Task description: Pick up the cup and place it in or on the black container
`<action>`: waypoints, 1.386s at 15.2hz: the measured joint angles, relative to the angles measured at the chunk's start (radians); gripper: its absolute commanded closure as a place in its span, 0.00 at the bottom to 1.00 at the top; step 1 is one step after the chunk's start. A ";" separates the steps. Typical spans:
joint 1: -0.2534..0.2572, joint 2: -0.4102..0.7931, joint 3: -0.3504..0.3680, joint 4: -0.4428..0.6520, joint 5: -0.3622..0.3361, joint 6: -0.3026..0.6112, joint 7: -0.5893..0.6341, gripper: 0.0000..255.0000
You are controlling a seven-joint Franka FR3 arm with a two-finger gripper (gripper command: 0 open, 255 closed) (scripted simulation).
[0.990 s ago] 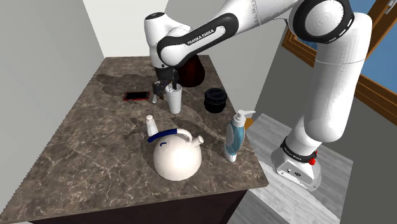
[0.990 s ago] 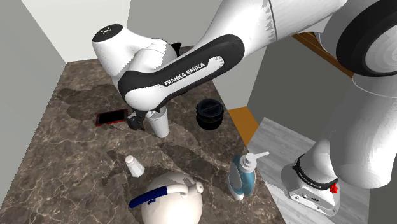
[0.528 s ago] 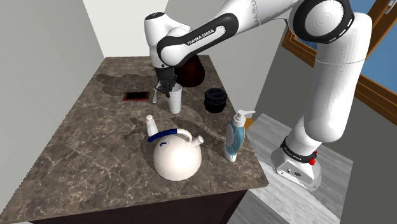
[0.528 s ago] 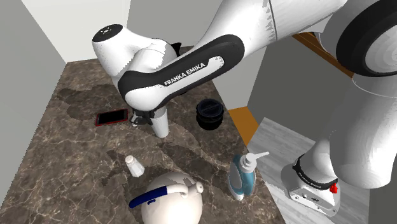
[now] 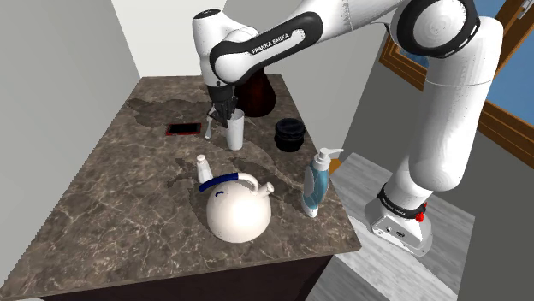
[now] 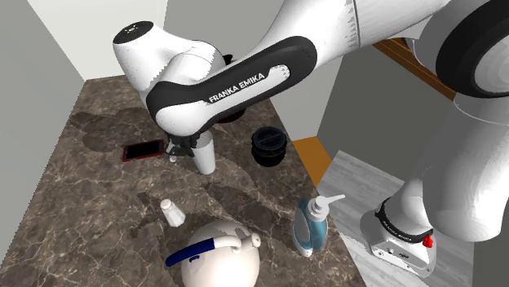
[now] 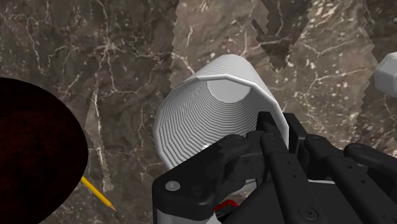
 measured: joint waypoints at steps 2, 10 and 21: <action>-0.002 -0.012 0.001 0.011 0.005 -0.022 -0.007 1.00; -0.002 -0.038 0.006 0.083 0.019 -0.118 -0.020 1.00; 0.003 -0.052 0.010 0.214 0.028 -0.261 -0.036 1.00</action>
